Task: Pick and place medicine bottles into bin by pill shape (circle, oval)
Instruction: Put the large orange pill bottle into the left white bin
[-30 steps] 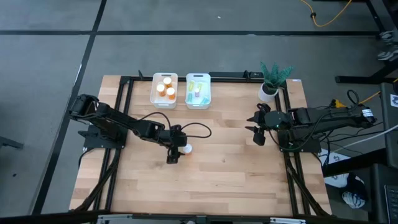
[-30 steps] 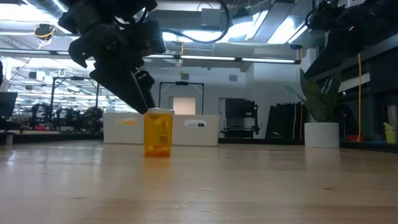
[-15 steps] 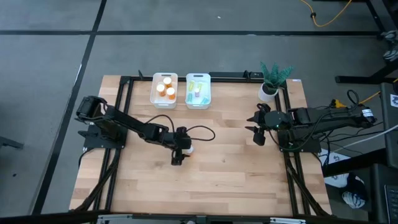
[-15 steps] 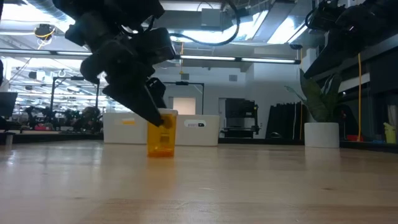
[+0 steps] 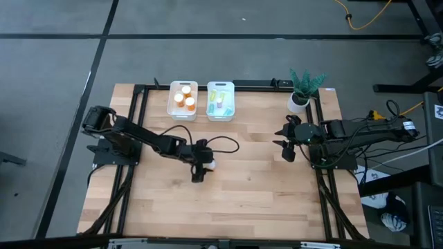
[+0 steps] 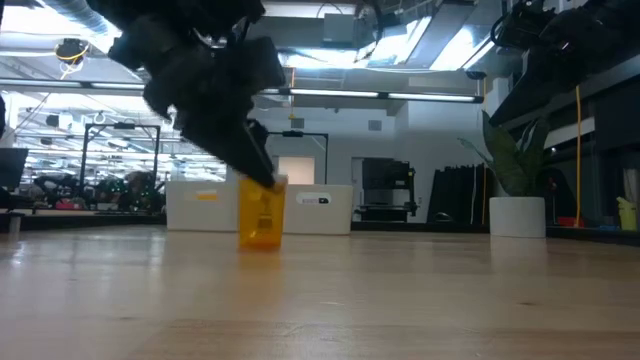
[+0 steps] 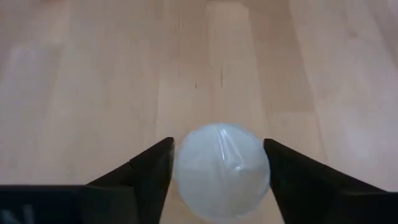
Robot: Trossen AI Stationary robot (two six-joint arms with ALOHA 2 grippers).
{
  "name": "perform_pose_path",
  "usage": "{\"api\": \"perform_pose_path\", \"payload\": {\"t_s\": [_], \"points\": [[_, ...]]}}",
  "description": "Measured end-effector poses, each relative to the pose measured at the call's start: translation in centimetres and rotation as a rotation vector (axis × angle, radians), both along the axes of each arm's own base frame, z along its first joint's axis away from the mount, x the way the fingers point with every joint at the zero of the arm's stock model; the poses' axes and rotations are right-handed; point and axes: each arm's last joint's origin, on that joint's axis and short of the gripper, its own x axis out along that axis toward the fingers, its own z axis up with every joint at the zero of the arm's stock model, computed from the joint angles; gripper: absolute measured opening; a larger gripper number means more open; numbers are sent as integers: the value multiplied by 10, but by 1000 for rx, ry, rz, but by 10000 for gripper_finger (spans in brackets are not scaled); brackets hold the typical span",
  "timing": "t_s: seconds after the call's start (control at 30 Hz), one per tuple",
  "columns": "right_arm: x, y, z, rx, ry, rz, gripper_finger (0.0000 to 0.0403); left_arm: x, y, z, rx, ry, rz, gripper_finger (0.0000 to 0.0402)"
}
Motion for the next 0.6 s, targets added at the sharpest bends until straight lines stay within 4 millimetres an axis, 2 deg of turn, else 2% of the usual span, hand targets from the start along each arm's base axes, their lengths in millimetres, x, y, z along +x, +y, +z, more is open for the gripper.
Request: {"api": "perform_pose_path", "payload": {"t_s": [0.13, 0.3, 0.47, 0.6], "points": [[0, 0, 0, 0, 1, 1, 171, -3, 6, 23, 10, -20, 3, 187], [0, 0, 0, -1, 1, 1, 171, -19, 31, 58, 95, 20, 111, 185], [0, 0, 0, -1, 3, 1, 171, -48, 61, 89, 286, 61, 254, 185], [0, 0, 0, -1, 1, 1, 171, -67, 92, 108, 356, 24, 379, 185]]}}
